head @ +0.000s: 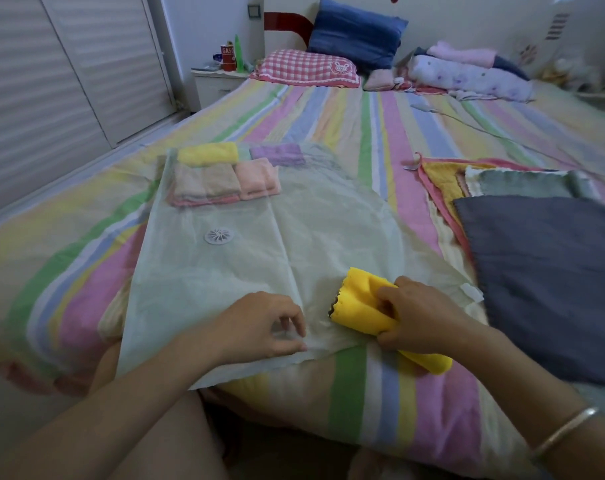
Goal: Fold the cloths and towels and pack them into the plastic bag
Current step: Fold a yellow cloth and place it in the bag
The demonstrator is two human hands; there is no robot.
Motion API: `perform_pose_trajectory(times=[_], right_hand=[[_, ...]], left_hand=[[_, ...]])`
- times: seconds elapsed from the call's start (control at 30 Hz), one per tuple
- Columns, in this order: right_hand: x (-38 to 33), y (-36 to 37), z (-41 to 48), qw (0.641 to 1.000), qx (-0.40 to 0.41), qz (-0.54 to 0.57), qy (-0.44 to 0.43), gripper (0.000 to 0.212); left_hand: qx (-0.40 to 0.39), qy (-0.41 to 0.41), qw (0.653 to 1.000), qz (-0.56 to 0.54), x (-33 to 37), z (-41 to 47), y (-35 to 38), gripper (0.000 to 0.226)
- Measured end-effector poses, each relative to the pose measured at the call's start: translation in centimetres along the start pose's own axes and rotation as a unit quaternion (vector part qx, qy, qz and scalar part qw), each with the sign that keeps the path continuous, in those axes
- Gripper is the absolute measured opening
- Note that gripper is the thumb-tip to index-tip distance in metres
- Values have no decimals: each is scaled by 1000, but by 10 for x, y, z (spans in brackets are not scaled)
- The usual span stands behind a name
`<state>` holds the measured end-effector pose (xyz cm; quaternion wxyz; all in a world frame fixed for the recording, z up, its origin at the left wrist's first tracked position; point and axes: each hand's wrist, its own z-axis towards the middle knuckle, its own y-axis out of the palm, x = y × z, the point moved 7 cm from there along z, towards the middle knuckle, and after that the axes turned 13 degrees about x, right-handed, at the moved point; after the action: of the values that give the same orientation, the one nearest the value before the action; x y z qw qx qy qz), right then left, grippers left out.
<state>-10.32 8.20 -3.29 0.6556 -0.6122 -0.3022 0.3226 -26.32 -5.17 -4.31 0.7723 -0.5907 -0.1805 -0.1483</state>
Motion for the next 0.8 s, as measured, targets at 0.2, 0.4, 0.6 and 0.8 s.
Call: perform_pose_trajectory(times=[0.2, 0.4, 0.6, 0.8], right_hand=[[-47, -50, -35, 955, 220, 107, -167, 43], [-79, -25, -27, 964, 127, -12, -232, 42], [-65, -5, 24, 968, -151, 194, 51, 39], [-55, -4, 110, 945, 67, 272, 170, 80]], left_hand=[[96, -24, 994, 46, 8, -1, -22, 26], [176, -132, 969, -112, 3, -1, -60, 13], [253, -87, 950, -160, 31, -2, -97, 12], [212, -104, 907, -347, 36, 19, -118, 13]])
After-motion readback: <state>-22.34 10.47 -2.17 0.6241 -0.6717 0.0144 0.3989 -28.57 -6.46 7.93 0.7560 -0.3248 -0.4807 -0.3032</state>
